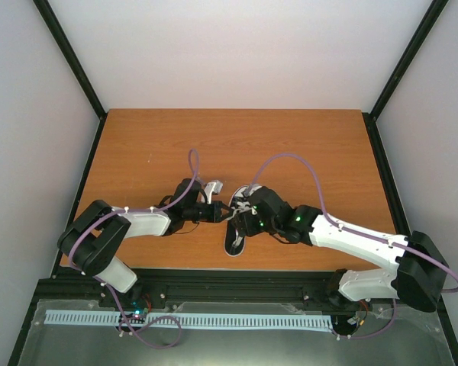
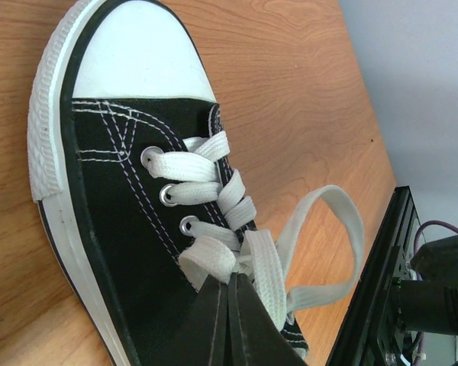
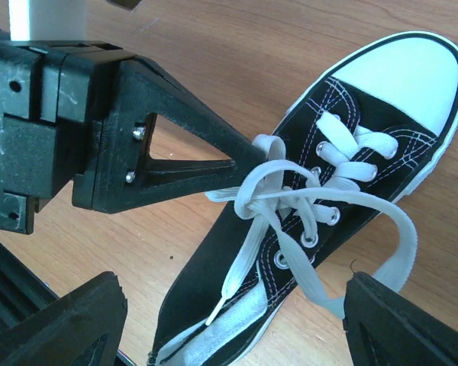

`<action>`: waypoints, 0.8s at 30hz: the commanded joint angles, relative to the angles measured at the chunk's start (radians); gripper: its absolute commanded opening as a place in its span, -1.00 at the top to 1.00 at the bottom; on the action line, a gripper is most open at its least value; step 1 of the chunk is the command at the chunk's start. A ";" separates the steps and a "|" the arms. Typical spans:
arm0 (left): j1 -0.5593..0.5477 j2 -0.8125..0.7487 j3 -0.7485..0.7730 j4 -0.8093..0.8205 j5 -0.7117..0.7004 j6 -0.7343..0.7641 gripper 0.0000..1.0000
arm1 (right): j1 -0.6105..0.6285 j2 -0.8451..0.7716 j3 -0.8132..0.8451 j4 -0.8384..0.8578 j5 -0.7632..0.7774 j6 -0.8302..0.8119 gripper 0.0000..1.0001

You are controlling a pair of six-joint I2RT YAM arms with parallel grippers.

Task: Tie the shoes

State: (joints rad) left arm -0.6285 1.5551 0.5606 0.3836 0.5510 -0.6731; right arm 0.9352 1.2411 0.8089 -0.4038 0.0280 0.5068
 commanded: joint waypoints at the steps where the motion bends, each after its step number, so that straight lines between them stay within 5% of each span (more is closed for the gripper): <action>1: 0.003 0.000 0.034 0.035 0.026 0.014 0.99 | 0.040 0.016 0.009 0.005 0.102 0.024 -0.57; 8: 0.003 -0.010 0.024 0.017 0.016 0.024 0.98 | -0.018 0.089 0.044 0.093 -0.008 -0.105 -0.33; 16: 0.003 -0.011 0.024 0.020 0.028 0.033 0.98 | -0.135 0.123 0.021 0.222 -0.260 -0.300 -0.49; 24: 0.003 -0.021 0.020 0.020 0.023 0.032 0.98 | -0.165 0.238 0.043 0.263 -0.278 -0.388 -0.45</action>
State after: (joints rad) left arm -0.6285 1.5547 0.5621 0.3847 0.5667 -0.6659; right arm 0.7856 1.4406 0.8314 -0.1947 -0.2108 0.1986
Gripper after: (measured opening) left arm 0.019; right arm 0.738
